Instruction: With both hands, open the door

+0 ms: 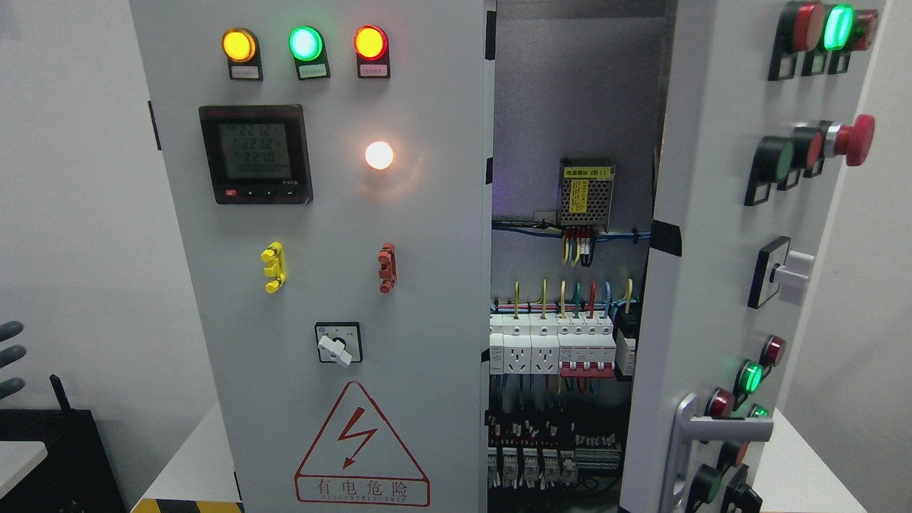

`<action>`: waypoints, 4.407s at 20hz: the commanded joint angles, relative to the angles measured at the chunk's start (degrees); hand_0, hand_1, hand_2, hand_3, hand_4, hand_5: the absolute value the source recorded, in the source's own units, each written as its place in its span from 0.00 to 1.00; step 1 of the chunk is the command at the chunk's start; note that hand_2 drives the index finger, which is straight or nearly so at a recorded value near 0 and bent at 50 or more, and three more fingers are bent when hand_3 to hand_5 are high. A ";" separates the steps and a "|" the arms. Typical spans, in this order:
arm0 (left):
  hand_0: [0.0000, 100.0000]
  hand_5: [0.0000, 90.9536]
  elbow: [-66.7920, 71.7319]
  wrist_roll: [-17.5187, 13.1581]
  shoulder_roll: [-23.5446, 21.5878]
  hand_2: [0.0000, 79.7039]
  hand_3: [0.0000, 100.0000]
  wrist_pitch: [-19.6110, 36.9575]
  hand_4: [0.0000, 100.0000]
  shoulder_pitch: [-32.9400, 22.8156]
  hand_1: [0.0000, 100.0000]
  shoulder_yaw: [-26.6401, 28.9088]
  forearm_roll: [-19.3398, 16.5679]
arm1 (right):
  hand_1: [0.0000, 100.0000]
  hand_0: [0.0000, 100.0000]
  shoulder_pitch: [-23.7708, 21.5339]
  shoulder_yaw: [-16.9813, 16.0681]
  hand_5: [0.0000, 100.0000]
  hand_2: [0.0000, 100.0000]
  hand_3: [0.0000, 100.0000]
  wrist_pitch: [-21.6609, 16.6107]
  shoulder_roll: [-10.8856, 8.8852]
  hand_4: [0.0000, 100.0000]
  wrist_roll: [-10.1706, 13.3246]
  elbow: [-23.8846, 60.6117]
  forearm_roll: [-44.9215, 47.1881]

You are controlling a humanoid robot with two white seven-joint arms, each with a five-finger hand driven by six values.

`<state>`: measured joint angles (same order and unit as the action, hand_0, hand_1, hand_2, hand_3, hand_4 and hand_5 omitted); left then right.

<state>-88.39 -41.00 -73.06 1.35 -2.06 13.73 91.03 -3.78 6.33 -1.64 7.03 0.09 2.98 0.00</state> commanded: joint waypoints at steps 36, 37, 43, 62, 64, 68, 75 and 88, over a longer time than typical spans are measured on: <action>0.00 0.00 -9.70 0.30 15.30 0.00 0.00 -10.05 0.00 79.38 0.00 -82.97 4.86 | 0.00 0.38 0.00 0.00 0.00 0.00 0.00 -0.03 0.00 0.00 0.00 0.01 -1.41; 0.00 0.00 -9.61 0.39 16.27 0.00 0.00 -9.97 0.00 82.27 0.00 -85.33 4.95 | 0.00 0.38 0.00 0.00 0.00 0.00 0.00 -0.03 0.00 0.00 0.00 0.01 -1.41; 0.00 0.00 -9.44 1.35 21.54 0.00 0.00 -8.91 0.00 98.37 0.00 -99.76 13.56 | 0.00 0.38 0.00 0.00 0.00 0.00 0.00 -0.03 0.00 0.00 0.00 0.01 -1.41; 0.00 0.00 -2.33 12.79 45.62 0.00 0.00 -2.67 0.00 98.04 0.00 -99.16 13.48 | 0.00 0.38 0.00 0.00 0.00 0.00 0.00 -0.03 0.00 0.00 0.00 0.01 -1.41; 0.00 0.00 -0.31 12.96 47.82 0.00 0.00 -2.67 0.00 97.86 0.00 -99.07 13.47 | 0.00 0.38 0.00 0.00 0.00 0.00 0.00 -0.03 0.00 0.00 0.00 0.01 -1.41; 0.00 0.00 1.72 16.81 51.60 0.00 0.00 -2.67 0.00 95.93 0.00 -96.09 12.60 | 0.00 0.38 0.00 0.00 0.00 0.00 0.00 -0.03 0.00 0.00 0.00 0.01 -1.41; 0.00 0.00 4.10 21.05 55.92 0.00 0.00 -2.58 0.00 95.14 0.00 -94.06 10.23 | 0.00 0.38 0.00 0.00 0.00 0.00 0.00 -0.03 0.00 0.00 0.00 0.01 -1.41; 0.00 0.00 4.28 21.22 60.40 0.00 0.00 -3.11 0.00 94.61 0.00 -90.02 8.03 | 0.00 0.38 0.00 0.00 0.00 0.00 0.00 -0.03 0.00 0.00 0.00 0.01 -1.41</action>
<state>-85.39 -19.78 -18.16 -1.31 92.77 -78.53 99.90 -3.78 6.33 -1.64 7.03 0.09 2.99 0.00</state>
